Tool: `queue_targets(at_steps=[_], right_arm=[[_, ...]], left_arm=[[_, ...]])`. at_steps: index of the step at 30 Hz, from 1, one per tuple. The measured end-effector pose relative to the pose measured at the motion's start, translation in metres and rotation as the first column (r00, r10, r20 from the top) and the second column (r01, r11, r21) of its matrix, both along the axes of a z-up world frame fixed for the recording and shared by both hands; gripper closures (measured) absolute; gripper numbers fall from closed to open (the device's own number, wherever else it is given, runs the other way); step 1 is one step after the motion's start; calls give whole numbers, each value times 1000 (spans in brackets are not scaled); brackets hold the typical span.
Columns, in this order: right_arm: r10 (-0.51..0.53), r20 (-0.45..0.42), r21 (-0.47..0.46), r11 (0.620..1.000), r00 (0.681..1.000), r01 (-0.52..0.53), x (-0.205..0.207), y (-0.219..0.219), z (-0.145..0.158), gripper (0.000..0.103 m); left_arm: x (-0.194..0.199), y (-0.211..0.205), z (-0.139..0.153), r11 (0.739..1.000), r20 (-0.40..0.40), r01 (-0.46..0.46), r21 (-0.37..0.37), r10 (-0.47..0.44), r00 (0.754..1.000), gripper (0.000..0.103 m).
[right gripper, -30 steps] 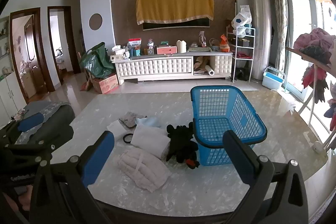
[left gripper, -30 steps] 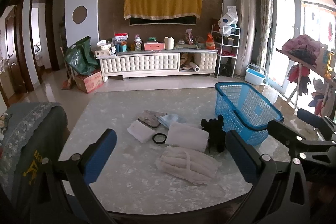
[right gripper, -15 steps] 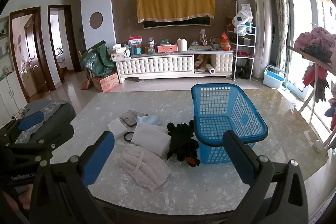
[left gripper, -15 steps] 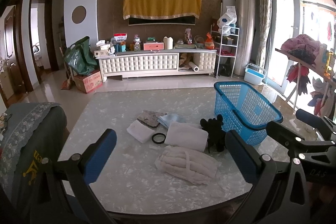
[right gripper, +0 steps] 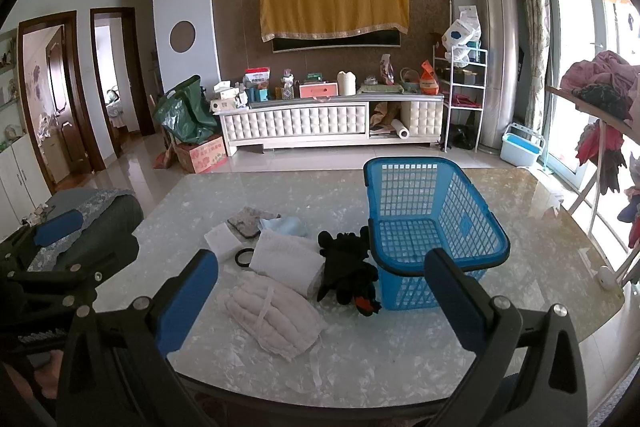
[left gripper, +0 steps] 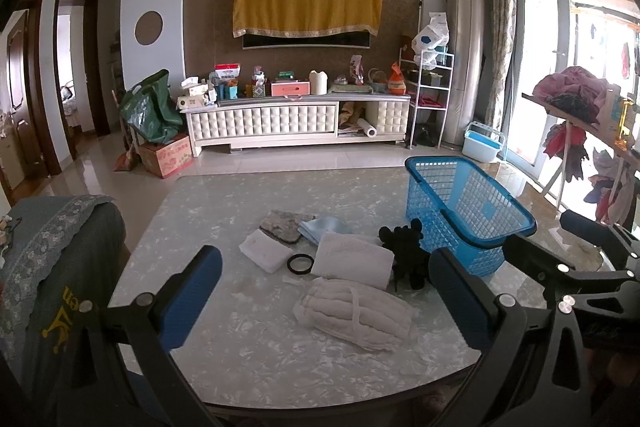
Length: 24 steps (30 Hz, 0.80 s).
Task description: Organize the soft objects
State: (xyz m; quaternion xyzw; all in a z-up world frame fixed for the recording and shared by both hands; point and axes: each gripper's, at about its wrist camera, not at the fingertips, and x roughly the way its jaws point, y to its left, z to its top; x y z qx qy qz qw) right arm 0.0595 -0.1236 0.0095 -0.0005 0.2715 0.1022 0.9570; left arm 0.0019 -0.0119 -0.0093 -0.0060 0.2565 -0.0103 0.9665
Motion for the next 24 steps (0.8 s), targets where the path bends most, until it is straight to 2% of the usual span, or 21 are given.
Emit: queue_targets(at_steps=[24], right_arm=[[-5, -19, -2, 1000, 1000, 5, 1, -3, -2, 0]], left_arm=[[0, 1, 1, 1000, -8, 8, -9, -8, 1000, 0]])
